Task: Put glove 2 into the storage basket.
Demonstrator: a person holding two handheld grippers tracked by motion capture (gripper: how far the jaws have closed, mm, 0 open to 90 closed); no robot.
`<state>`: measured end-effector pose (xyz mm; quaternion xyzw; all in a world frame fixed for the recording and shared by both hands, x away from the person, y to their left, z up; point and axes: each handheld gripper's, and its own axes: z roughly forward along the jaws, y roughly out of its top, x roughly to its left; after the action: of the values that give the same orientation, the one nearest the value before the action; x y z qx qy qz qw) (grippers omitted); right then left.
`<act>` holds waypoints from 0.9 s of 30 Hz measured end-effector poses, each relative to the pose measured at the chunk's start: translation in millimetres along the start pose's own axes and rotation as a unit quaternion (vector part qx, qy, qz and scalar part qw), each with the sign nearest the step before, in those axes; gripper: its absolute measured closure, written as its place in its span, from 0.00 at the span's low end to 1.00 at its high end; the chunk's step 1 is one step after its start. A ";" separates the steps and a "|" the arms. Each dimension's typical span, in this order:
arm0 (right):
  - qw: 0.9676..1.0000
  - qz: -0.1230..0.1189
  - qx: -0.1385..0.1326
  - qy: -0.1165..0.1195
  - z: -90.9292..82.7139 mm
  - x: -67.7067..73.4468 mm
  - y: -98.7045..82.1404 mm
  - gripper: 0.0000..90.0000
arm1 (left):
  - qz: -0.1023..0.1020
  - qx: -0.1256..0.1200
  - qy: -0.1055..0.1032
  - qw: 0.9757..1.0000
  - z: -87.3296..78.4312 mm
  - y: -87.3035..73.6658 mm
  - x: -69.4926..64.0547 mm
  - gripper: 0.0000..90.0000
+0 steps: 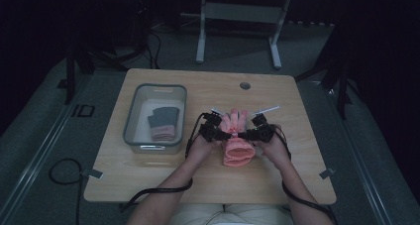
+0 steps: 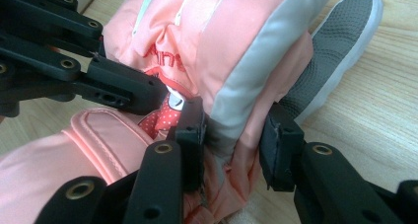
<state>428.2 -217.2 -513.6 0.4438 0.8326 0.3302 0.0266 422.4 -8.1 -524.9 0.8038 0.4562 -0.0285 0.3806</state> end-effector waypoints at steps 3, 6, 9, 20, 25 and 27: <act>1.000 -0.002 -0.002 -0.002 -3.4 1.9 1.0 0.74 | 0.000 -0.001 -0.001 1.000 -4.0 2.0 -2.0 0.82; 1.000 0.000 -0.013 -0.001 -12.3 5.9 4.0 0.75 | 0.004 -0.008 0.001 1.000 -12.9 6.7 -7.1 0.83; 1.000 -0.004 -0.020 -0.004 -18.5 10.9 7.2 0.75 | 0.008 -0.016 -0.002 1.000 -21.6 9.2 -9.4 0.83; 0.998 -0.019 -0.058 0.004 -42.1 28.2 29.2 0.75 | 0.029 -0.041 0.015 0.999 -60.3 25.1 -18.1 0.83; 0.997 -0.028 -0.066 0.003 -48.6 37.0 41.8 0.75 | 0.034 -0.048 0.026 0.998 -76.8 31.9 -18.7 0.83; 0.997 -0.031 -0.070 0.006 -50.9 40.4 47.3 0.75 | 0.039 -0.051 0.031 0.997 -84.6 35.1 -18.8 0.83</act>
<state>420.7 -195.0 -436.7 0.4125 0.8210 0.3894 0.0635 412.4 22.2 -437.0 0.8012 0.4370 0.0345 0.4073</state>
